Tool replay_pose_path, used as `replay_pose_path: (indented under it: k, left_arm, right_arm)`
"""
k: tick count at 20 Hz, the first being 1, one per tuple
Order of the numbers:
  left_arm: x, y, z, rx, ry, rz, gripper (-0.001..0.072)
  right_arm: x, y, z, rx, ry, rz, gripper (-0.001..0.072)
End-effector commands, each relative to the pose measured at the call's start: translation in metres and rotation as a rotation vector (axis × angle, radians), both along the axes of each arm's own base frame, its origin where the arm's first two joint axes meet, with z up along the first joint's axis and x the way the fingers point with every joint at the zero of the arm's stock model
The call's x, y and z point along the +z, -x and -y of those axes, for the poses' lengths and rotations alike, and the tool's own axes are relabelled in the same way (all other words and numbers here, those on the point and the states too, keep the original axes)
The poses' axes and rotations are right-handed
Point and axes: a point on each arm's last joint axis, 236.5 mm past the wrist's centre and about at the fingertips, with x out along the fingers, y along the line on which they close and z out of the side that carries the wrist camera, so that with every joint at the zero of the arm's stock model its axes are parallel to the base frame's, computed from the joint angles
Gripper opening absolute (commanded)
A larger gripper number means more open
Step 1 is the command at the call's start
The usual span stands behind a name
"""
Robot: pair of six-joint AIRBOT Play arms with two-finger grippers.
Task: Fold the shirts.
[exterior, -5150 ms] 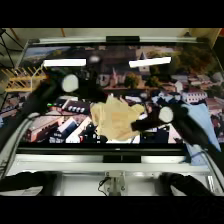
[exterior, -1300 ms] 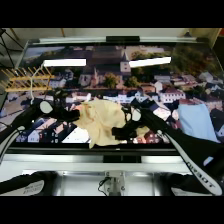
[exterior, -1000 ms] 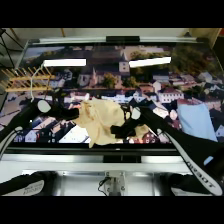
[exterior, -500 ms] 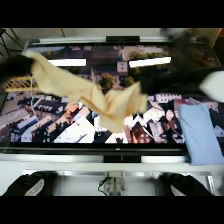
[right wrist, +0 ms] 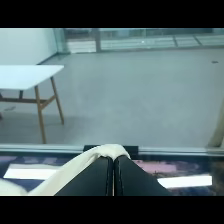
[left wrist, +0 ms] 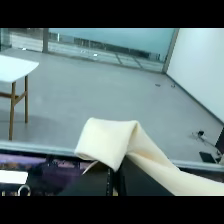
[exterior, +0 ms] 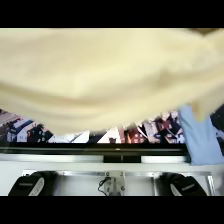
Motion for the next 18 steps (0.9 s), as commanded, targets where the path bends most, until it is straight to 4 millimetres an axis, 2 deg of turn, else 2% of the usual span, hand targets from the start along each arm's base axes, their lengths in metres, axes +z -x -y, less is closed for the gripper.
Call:
replay_pose_path:
  k: [1,2,4,8,11,12,14,16,18]
  left_arm:
    - [-0.063,-0.006,-0.007,0.031,-0.002,-0.234,0.0034]
    - [-0.087,-0.015,-0.007,0.029,-0.005,-0.309,0.0034]
    - [-0.145,-0.036,-0.007,0.028,-0.008,-0.459,0.0035]
    - [-0.278,-0.079,-0.008,0.030,-0.001,-0.731,0.0035]
    - [-0.360,-0.114,-0.008,0.037,0.023,-0.836,0.0035]
    - [-0.382,-0.127,-0.009,0.044,0.028,-0.855,0.0035]
    - [-0.409,-0.156,-0.012,0.056,0.033,-0.878,0.0035]
    - [-0.430,-0.190,-0.015,0.082,0.072,-0.871,0.0036]
    - [-0.452,-0.214,-0.016,0.110,0.137,-0.890,0.0037]
  right_arm:
    - [-0.016,-0.010,0.009,-0.049,0.021,-0.076,0.0052]
    - [-0.031,-0.025,0.007,-0.062,0.039,-0.137,0.0053]
    - [-0.079,-0.062,-0.002,-0.076,0.081,-0.331,0.0053]
    - [-0.234,-0.132,-0.032,-0.059,0.198,-0.813,0.0053]
    - [-0.344,-0.182,-0.062,-0.005,0.242,-0.996,0.0053]
    - [-0.375,-0.197,-0.074,0.021,0.234,-1.034,0.0053]
    - [-0.423,-0.216,-0.095,0.064,0.208,-1.112,0.0053]
    - [-0.453,-0.227,-0.106,0.085,0.188,-1.156,0.0053]
    - [-0.471,-0.231,-0.113,0.096,0.176,-1.183,0.0053]
